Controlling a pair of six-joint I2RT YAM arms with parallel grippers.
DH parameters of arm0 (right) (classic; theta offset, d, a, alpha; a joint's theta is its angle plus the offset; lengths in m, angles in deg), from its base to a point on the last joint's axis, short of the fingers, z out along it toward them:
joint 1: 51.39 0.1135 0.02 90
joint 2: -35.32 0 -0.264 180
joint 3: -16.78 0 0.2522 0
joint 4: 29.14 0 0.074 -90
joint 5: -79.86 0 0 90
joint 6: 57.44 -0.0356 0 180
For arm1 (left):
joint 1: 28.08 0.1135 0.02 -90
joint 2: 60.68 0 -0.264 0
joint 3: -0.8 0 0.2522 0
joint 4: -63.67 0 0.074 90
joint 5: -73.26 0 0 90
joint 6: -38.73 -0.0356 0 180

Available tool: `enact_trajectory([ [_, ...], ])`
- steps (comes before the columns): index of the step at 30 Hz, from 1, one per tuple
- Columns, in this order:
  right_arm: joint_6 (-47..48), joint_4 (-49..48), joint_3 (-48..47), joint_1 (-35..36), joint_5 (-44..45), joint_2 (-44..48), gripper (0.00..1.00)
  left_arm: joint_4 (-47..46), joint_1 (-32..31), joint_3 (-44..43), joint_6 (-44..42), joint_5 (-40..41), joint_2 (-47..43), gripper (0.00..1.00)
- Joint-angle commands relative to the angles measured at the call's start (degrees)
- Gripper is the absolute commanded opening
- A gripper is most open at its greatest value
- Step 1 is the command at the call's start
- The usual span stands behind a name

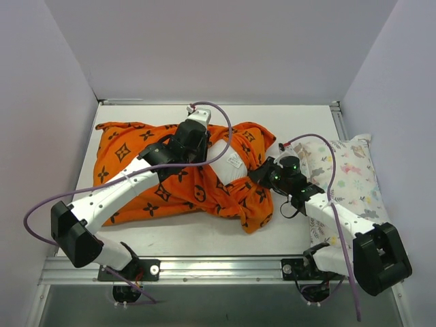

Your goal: Remove the pillowcase from the pillow

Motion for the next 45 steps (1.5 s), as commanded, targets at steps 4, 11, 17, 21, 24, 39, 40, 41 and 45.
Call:
enact_trajectory([
  [4, 0.48, 2.97, -2.5, 1.68, -0.05, 1.45, 0.0, -0.05, -2.64, -6.76, -2.23, 1.48, -0.85, 0.55],
  [11, 0.83, 3.94, -2.67, 1.77, 0.48, 1.89, 0.0, -3.37, -7.65, -8.78, -2.58, 5.09, -2.25, 0.73],
  [17, 0.22, 3.41, -2.41, 1.77, 0.48, 1.8, 0.0, -6.37, -12.13, -8.96, -1.88, 3.41, 2.22, 0.82],
  [21, -0.13, 3.15, -2.24, 1.85, 0.48, 1.8, 0.0, -6.46, -13.8, -8.61, 0.14, 5.18, 8.97, 0.85],
  [24, -0.22, 3.06, -1.97, 1.85, 0.48, 1.89, 0.0, -6.55, -14.33, -8.34, 1.89, 7.54, 12.84, 0.86],
  [39, 0.57, 4.72, -1.7, 1.77, 1.09, 4.0, 0.0, -4.35, -12.75, -4.48, 7.79, 10.54, 22.69, 0.82],
  [40, 0.83, 5.6, -2.23, 1.77, 1.09, 4.26, 0.0, -4.35, -12.05, -4.74, 7.53, 10.02, 23.32, 0.6],
  [41, 1.27, 6.13, -2.58, 1.68, 1.18, 4.35, 0.0, -4.27, -11.78, -5.26, 7.26, 8.18, 24.11, 0.48],
  [45, 3.12, 10.34, -5.04, 2.03, 1.53, 5.32, 0.0, -4.61, -9.33, -7.37, 6.99, 3.52, 27.8, 0.0],
])
